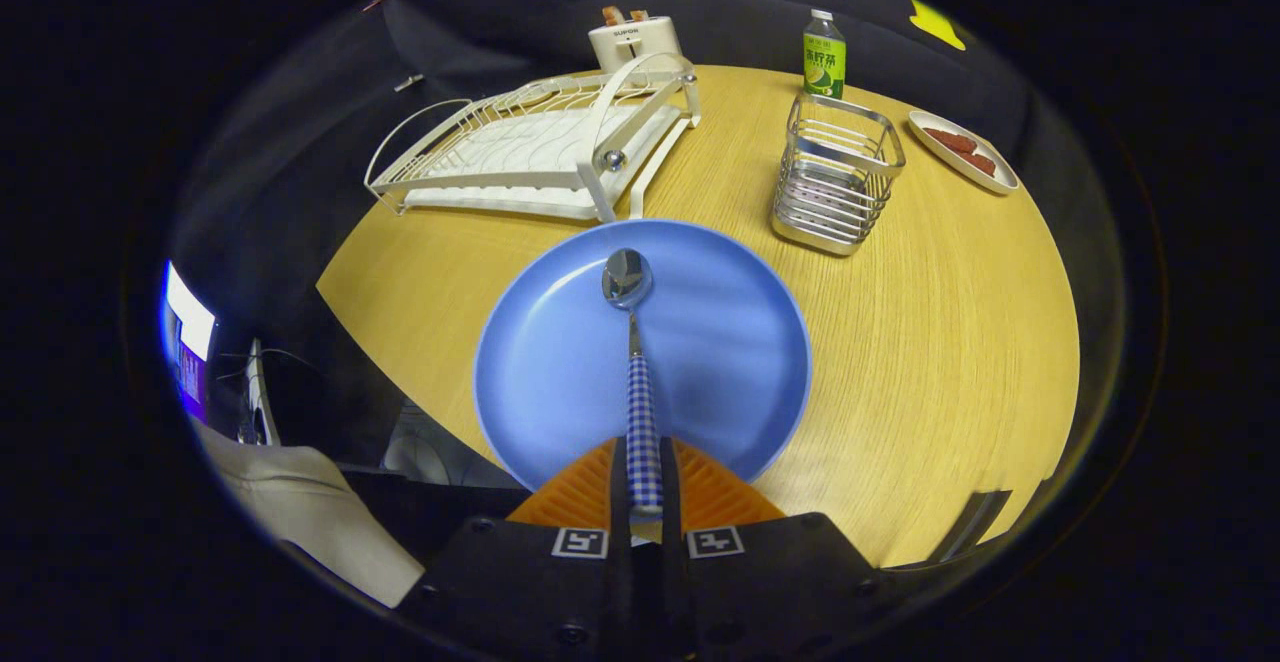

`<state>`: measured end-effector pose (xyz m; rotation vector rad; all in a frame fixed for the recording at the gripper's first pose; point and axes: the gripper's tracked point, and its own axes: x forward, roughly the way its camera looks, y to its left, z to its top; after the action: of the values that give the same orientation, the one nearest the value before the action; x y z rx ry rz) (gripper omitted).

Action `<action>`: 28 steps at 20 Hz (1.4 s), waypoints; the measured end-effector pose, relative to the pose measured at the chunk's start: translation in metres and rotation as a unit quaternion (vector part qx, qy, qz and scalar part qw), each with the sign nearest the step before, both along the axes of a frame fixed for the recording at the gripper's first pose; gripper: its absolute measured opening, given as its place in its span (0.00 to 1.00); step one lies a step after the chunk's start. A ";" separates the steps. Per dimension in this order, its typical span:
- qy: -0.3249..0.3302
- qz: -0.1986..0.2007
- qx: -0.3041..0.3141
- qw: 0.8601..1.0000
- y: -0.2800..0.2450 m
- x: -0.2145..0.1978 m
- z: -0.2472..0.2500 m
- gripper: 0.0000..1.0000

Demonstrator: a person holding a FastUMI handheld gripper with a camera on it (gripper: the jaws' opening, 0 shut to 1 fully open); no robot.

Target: Take the plate from the dish rack, then take the spoon from the basket and place it into the plate.

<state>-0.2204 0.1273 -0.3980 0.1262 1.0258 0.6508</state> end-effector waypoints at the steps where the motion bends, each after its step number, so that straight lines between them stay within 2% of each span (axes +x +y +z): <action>1: 0.003 0.000 -0.004 1.000 0.000 -0.001 -0.004 0.14; 4: 0.012 -0.007 -0.007 1.000 0.001 -0.001 -0.011 0.14; 11: 0.013 -0.026 -0.006 1.000 0.002 0.007 -0.008 0.27; 13: 0.013 -0.030 -0.004 0.999 0.002 0.008 -0.005 0.39; 14: 0.013 -0.032 -0.003 0.999 0.002 0.010 -0.005 0.50; 16: 0.010 -0.034 -0.003 0.999 0.002 0.012 -0.003 0.62; 19: 0.005 -0.036 0.005 0.999 0.005 0.014 0.003 0.72; 20: 0.003 -0.037 0.007 0.999 0.005 0.016 0.007 0.82; 22: -0.010 -0.043 0.014 0.999 0.004 0.023 0.021 0.93; 24: -0.041 -0.053 0.016 0.998 -0.002 0.039 0.043 0.99; 28: -0.122 -0.087 0.012 0.989 -0.025 0.084 0.098 1.00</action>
<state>-0.1367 0.1027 -0.2996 0.1512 0.7618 0.5049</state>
